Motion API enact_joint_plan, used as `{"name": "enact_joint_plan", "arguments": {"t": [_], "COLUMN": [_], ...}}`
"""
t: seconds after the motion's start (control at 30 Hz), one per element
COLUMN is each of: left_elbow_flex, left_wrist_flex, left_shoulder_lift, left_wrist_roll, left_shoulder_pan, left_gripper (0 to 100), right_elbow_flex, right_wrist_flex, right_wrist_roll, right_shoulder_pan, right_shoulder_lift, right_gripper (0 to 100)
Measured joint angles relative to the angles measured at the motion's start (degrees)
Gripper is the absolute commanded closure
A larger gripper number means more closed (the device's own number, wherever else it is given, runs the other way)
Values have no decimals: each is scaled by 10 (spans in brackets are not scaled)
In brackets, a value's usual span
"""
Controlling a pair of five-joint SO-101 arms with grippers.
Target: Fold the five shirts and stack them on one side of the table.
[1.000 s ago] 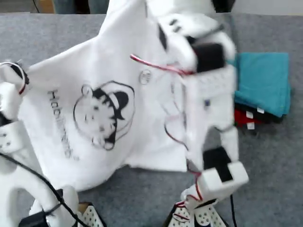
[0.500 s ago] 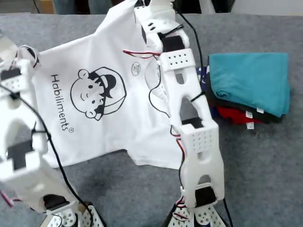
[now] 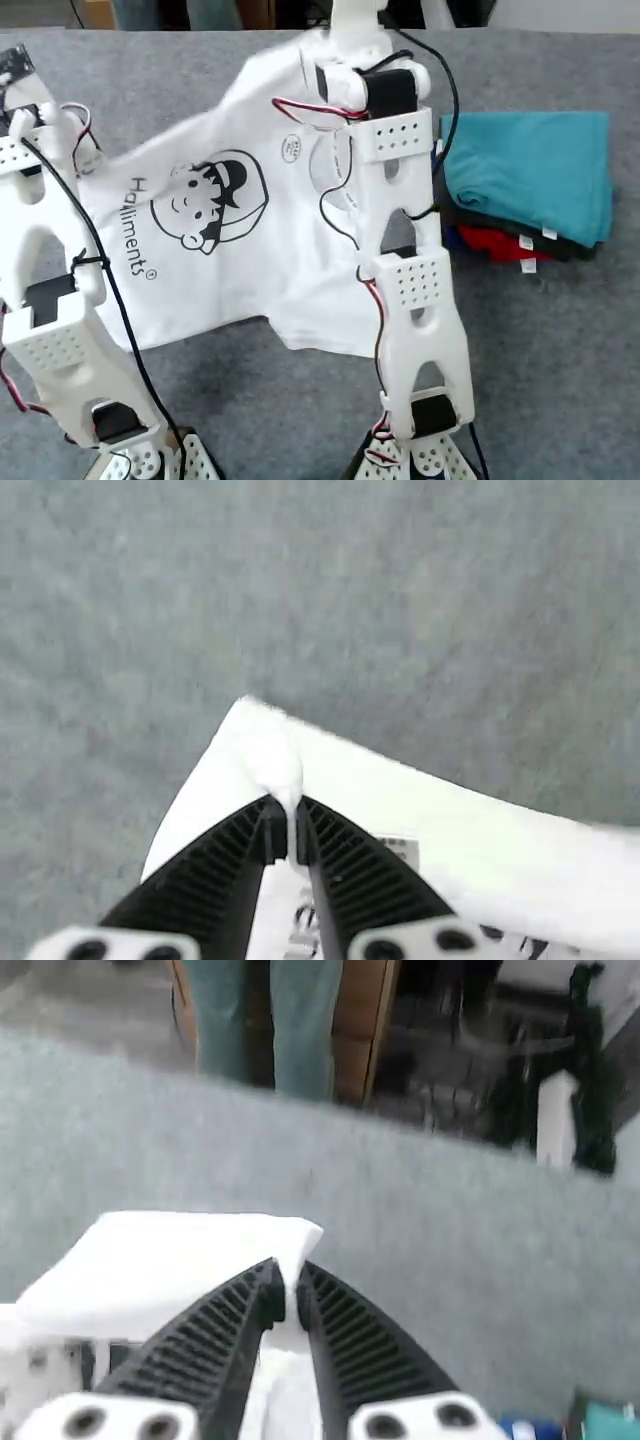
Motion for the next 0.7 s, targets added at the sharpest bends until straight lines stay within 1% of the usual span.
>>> {"name": "enact_joint_plan", "arguments": {"t": [0.07, 0.1, 0.23, 0.37, 0.47, 0.53, 0.7], "left_elbow_flex": [19, 35, 142, 307, 448, 542, 728], "left_wrist_flex": [12, 16, 11, -69, -142, -181, -249], "left_shoulder_lift": [-1, -1, -20, -103, -200, -271, -421], "left_wrist_roll": [-4, -5, -9, -10, -12, -32, -52], "left_shoulder_pan": [0, 1, 1, -1, -10, -17, -43], "left_gripper": [972, 972, 972, 972, 972, 972, 972], "right_elbow_flex": [0, 3, 61, 194, 335, 427, 612], "right_wrist_flex": [70, 86, 105, 107, 108, 106, 76], "right_wrist_roll": [33, 48, 78, 107, 134, 144, 156], "right_shoulder_pan": [1, 4, 29, 31, 31, 34, 64], "right_shoulder_lift": [0, 0, -1, -54, -128, -178, -287], "right_gripper": [985, 985, 985, 985, 985, 985, 985]}}
